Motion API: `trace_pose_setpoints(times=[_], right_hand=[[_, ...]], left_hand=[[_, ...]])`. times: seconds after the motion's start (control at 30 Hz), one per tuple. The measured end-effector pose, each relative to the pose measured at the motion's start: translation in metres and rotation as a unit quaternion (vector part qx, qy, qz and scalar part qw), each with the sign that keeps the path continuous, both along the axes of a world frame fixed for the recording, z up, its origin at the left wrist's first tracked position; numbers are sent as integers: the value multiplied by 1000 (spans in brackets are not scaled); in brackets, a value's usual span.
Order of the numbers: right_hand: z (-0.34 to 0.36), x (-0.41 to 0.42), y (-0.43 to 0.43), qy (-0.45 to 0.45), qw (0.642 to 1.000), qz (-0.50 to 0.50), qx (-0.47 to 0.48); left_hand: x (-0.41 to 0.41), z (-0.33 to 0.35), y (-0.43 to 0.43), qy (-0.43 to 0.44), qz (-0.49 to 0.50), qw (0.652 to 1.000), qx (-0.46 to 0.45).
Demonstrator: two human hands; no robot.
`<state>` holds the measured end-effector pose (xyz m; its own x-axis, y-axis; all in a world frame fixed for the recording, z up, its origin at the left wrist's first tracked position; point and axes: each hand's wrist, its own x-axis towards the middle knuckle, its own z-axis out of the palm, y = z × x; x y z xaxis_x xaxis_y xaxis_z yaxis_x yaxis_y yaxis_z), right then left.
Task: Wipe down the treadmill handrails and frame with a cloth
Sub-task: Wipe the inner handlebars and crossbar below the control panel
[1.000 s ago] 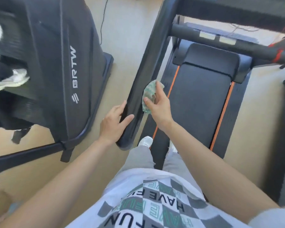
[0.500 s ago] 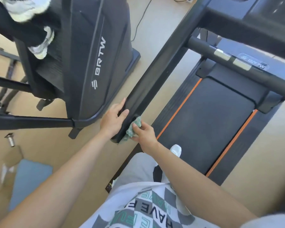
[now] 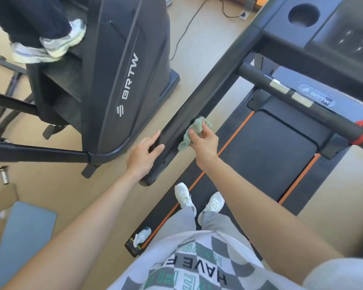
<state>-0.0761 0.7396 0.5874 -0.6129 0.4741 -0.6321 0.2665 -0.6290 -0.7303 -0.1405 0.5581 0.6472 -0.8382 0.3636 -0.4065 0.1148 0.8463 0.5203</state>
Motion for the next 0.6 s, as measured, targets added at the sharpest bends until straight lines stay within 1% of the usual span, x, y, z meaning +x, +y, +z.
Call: trace_pose_setpoints(times=[0.13, 0.23, 0.3, 0.43, 0.6], right_hand=[[-3, 22, -52, -25, 998, 63, -10], [-4, 39, -80, -18, 992, 99, -71], [4, 46, -83, -8, 990, 110, -92], [16, 42, -60, 11, 990, 115, -76], [19, 16, -8, 24, 997, 79, 7]], left_hand=[[-1, 3, 2, -8, 14, 1000, -8], [0, 5, 5, -12, 18, 1000, -5], [2, 4, 6, -14, 18, 1000, -1], [3, 4, 8, -16, 36, 999, 35], [4, 8, 13, -17, 44, 998, 32]])
